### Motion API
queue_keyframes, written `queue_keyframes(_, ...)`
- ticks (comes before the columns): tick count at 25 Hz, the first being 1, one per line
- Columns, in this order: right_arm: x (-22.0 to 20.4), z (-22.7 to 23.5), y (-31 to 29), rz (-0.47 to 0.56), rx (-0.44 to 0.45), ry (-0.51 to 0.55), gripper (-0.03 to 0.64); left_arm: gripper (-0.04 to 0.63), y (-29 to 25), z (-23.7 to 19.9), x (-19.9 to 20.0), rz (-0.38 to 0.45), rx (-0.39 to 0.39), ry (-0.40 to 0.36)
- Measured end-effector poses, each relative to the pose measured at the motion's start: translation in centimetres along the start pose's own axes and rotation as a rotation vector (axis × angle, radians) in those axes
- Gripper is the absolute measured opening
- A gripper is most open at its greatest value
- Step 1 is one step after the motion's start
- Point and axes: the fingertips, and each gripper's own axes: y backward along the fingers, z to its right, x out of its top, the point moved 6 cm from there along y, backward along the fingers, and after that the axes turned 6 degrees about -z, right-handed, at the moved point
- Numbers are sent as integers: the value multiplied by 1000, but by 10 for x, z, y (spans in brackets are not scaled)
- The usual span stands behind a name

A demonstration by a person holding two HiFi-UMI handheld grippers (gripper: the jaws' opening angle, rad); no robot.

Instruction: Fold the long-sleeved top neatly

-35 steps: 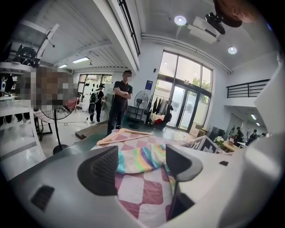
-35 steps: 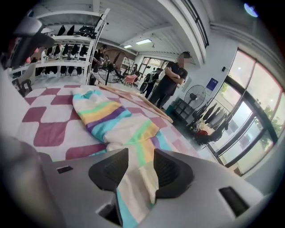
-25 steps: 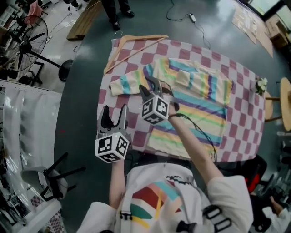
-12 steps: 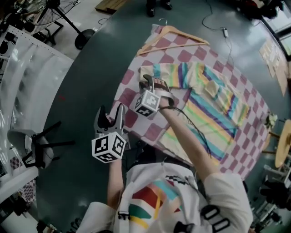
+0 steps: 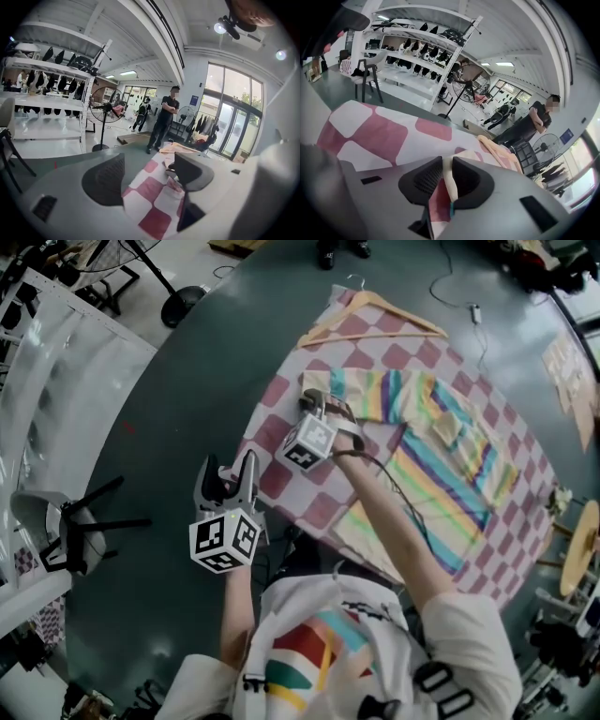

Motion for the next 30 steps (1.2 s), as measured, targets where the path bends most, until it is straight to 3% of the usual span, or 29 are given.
queue_keyframes(6, 1, 10, 10, 16, -3, -47, 18, 314, -4, 6, 6, 7, -16, -15)
queue_keyframes(12, 3, 51, 48, 94, -101, -125, 17, 314, -10, 21, 16, 19, -62, -46)
queue_keyframes(16, -19, 93, 89, 137, -196, -209, 17, 314, -19, 54, 24, 26, -128, -72)
queue_keyframes(23, -113, 167, 174, 144, -398, -407, 15, 314, -28, 151, 26, 27, -301, -176)
queue_keyframes(30, -260, 224, 253, 74, -581, -648, 15, 314, -28, 258, -5, -22, -449, -250)
